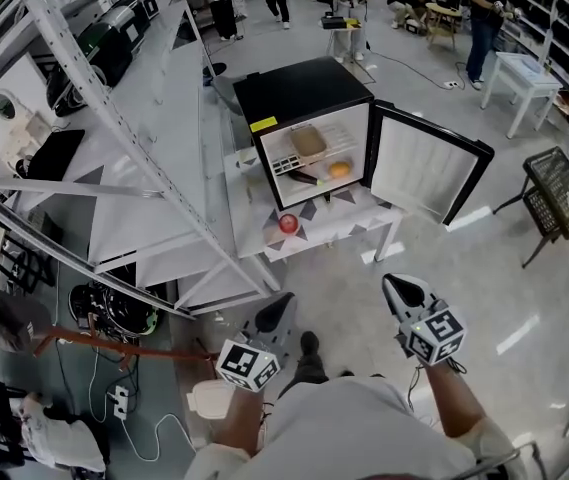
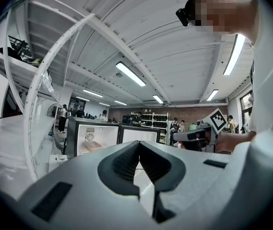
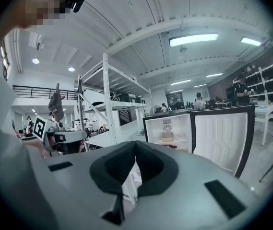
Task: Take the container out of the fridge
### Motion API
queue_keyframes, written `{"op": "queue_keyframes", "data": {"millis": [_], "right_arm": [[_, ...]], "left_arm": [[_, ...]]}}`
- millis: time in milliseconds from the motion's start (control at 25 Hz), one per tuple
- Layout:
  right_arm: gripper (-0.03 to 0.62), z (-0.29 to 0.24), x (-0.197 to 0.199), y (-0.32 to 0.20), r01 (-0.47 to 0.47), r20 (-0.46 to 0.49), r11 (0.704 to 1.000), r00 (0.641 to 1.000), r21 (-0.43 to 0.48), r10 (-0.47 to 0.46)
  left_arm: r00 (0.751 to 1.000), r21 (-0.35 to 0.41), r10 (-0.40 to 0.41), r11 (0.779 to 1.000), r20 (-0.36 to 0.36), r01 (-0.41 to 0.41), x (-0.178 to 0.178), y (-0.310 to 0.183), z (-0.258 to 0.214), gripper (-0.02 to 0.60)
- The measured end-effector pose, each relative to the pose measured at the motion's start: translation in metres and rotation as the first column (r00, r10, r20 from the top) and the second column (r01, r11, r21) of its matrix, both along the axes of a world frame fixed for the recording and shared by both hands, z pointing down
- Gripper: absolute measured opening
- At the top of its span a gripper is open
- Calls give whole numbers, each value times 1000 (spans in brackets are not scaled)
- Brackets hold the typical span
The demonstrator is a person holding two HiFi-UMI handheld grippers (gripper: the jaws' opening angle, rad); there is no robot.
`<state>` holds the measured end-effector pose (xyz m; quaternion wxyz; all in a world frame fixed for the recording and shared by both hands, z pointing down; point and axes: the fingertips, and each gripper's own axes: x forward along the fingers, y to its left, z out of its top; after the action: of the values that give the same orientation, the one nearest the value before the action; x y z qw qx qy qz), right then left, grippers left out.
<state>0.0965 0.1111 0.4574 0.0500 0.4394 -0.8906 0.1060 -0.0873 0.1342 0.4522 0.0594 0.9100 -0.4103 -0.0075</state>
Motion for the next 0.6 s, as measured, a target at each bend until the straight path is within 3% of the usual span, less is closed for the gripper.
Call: {"op": "queue_keyframes", "data": {"millis": [600], "right_arm": [[8,4,-34,-96,-65,-27,998,998,-17,65]], "left_arm": [[996,-27,84,996,-19,-84,-27,-115,13,5]]}}
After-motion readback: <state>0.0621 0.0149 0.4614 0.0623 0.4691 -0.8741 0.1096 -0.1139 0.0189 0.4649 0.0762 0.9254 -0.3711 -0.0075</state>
